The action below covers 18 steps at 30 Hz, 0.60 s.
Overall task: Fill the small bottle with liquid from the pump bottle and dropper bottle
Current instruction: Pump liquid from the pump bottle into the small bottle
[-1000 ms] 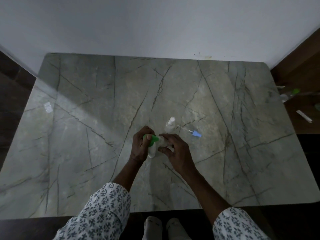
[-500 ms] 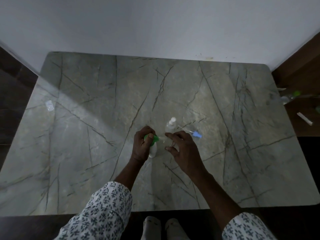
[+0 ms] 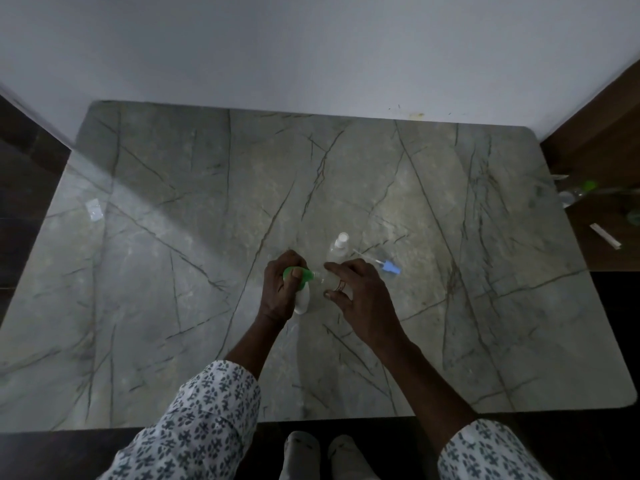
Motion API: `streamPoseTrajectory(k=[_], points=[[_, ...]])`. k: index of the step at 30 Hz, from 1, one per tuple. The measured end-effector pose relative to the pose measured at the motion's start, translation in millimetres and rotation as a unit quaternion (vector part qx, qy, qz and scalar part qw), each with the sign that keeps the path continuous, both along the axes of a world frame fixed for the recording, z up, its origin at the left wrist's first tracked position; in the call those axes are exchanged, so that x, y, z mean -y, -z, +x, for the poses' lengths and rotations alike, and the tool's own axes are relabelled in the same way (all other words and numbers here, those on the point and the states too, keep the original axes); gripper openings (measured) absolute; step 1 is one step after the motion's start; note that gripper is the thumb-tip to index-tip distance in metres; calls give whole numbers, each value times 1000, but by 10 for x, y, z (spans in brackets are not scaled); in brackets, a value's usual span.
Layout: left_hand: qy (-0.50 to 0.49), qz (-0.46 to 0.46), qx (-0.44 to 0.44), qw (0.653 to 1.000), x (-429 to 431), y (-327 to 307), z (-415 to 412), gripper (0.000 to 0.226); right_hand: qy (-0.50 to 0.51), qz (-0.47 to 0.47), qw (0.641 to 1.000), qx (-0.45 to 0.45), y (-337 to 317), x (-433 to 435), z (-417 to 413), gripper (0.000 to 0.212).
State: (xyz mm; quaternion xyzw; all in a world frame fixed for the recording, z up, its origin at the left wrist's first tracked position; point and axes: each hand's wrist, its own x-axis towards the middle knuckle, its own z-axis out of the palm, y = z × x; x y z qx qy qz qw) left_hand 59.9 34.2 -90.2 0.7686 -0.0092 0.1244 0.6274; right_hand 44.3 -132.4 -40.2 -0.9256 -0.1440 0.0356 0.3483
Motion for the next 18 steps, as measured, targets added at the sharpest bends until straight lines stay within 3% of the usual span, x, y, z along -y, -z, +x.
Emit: streamPoseTrajectory(k=[4, 10, 18], points=[[-4, -2, -15, 1000, 7, 10, 10, 55, 1, -6, 1000, -4, 19, 9, 4, 52], [5, 12, 6, 1000, -1, 3, 13, 75, 4, 6, 1000, -10, 7, 5, 10, 52], [7, 22, 11, 1000, 6, 6, 69, 72, 14, 21, 1000, -16, 22, 13, 45, 52]])
